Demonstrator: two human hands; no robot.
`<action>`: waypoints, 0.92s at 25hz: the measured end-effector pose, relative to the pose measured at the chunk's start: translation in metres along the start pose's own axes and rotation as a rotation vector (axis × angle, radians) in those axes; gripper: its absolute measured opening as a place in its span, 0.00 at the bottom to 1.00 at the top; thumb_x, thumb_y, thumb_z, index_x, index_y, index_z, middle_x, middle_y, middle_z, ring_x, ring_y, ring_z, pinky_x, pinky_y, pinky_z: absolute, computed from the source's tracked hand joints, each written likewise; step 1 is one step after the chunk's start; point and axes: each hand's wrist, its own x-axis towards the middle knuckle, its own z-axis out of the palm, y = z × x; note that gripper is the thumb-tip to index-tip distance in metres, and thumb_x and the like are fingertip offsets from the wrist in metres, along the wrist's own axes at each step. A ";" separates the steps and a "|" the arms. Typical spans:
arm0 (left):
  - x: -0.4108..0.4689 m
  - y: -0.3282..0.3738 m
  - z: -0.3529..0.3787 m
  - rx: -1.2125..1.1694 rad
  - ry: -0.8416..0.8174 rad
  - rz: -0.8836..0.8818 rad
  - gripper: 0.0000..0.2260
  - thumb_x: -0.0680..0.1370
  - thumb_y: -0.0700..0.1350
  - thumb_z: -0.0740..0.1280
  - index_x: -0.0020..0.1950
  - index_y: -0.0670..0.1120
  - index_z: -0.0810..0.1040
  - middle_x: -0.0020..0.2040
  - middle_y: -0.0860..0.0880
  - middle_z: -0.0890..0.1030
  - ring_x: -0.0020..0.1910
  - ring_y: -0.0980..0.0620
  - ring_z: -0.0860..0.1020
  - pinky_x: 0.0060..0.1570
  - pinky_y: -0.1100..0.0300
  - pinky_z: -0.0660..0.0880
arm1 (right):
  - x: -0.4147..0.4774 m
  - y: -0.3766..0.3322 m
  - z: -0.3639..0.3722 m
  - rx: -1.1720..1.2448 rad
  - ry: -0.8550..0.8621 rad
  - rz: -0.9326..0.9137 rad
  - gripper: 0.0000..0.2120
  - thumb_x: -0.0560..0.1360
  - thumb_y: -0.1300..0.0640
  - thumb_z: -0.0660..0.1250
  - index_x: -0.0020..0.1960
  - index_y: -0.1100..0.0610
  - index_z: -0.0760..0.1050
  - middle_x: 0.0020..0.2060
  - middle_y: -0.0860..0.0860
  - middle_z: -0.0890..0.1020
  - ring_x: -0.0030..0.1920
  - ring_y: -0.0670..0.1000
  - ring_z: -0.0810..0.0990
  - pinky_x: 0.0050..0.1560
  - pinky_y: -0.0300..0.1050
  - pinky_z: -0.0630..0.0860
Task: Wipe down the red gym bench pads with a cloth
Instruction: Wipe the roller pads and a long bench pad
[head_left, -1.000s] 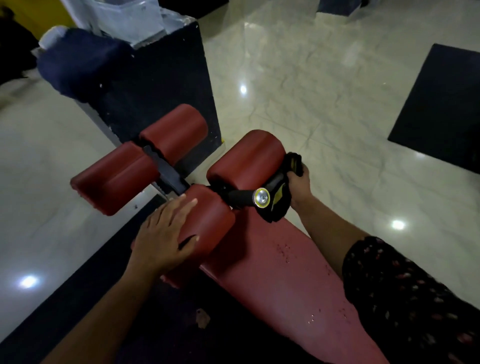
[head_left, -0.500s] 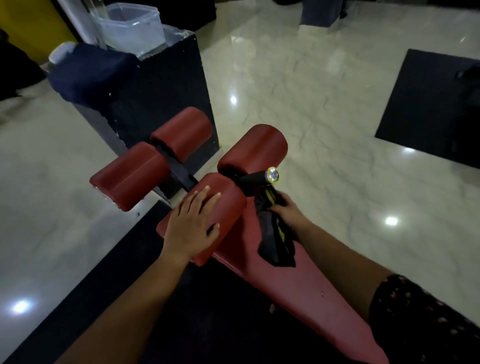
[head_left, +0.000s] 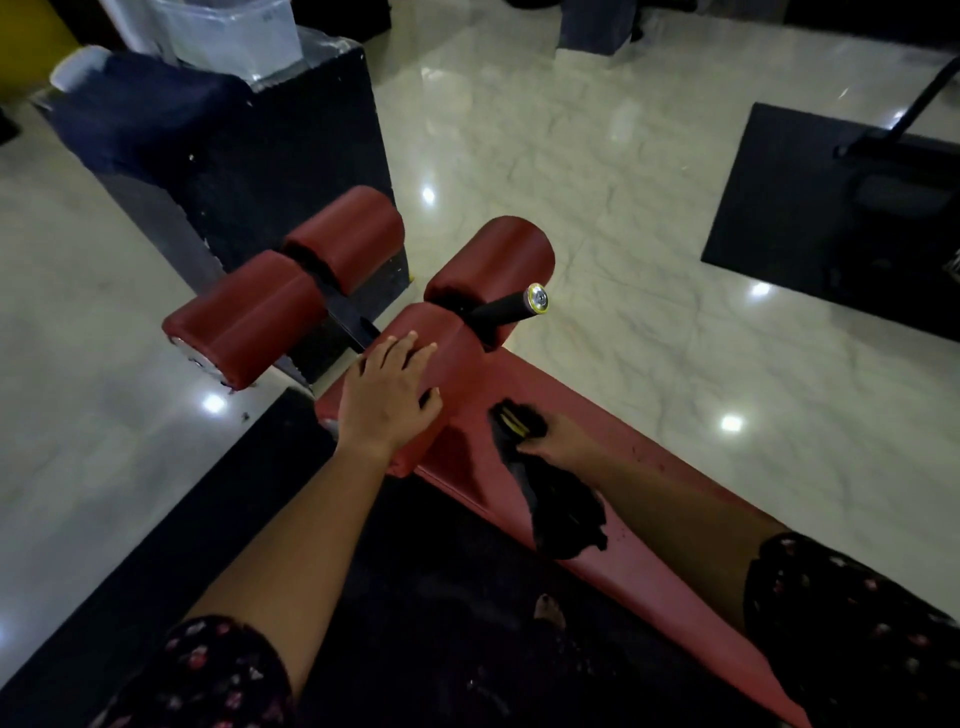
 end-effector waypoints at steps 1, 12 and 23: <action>0.000 0.000 -0.001 -0.021 0.012 -0.002 0.26 0.76 0.55 0.64 0.74 0.52 0.67 0.75 0.48 0.67 0.74 0.44 0.63 0.67 0.44 0.65 | 0.000 0.015 0.005 0.006 0.016 0.059 0.29 0.70 0.62 0.73 0.70 0.56 0.70 0.60 0.54 0.79 0.61 0.54 0.77 0.62 0.46 0.72; 0.002 -0.003 0.009 0.108 0.047 0.023 0.26 0.77 0.56 0.60 0.74 0.52 0.67 0.73 0.48 0.68 0.72 0.44 0.67 0.68 0.38 0.63 | 0.068 0.023 0.102 -0.555 -0.020 -0.217 0.38 0.72 0.61 0.64 0.74 0.38 0.53 0.71 0.52 0.59 0.60 0.59 0.73 0.50 0.54 0.80; 0.036 0.012 0.017 0.624 -0.124 0.512 0.35 0.74 0.62 0.59 0.79 0.52 0.56 0.80 0.49 0.54 0.79 0.47 0.52 0.74 0.39 0.41 | 0.072 0.060 0.143 -1.125 -0.189 -0.521 0.34 0.82 0.55 0.56 0.78 0.42 0.39 0.77 0.54 0.38 0.72 0.71 0.51 0.58 0.71 0.69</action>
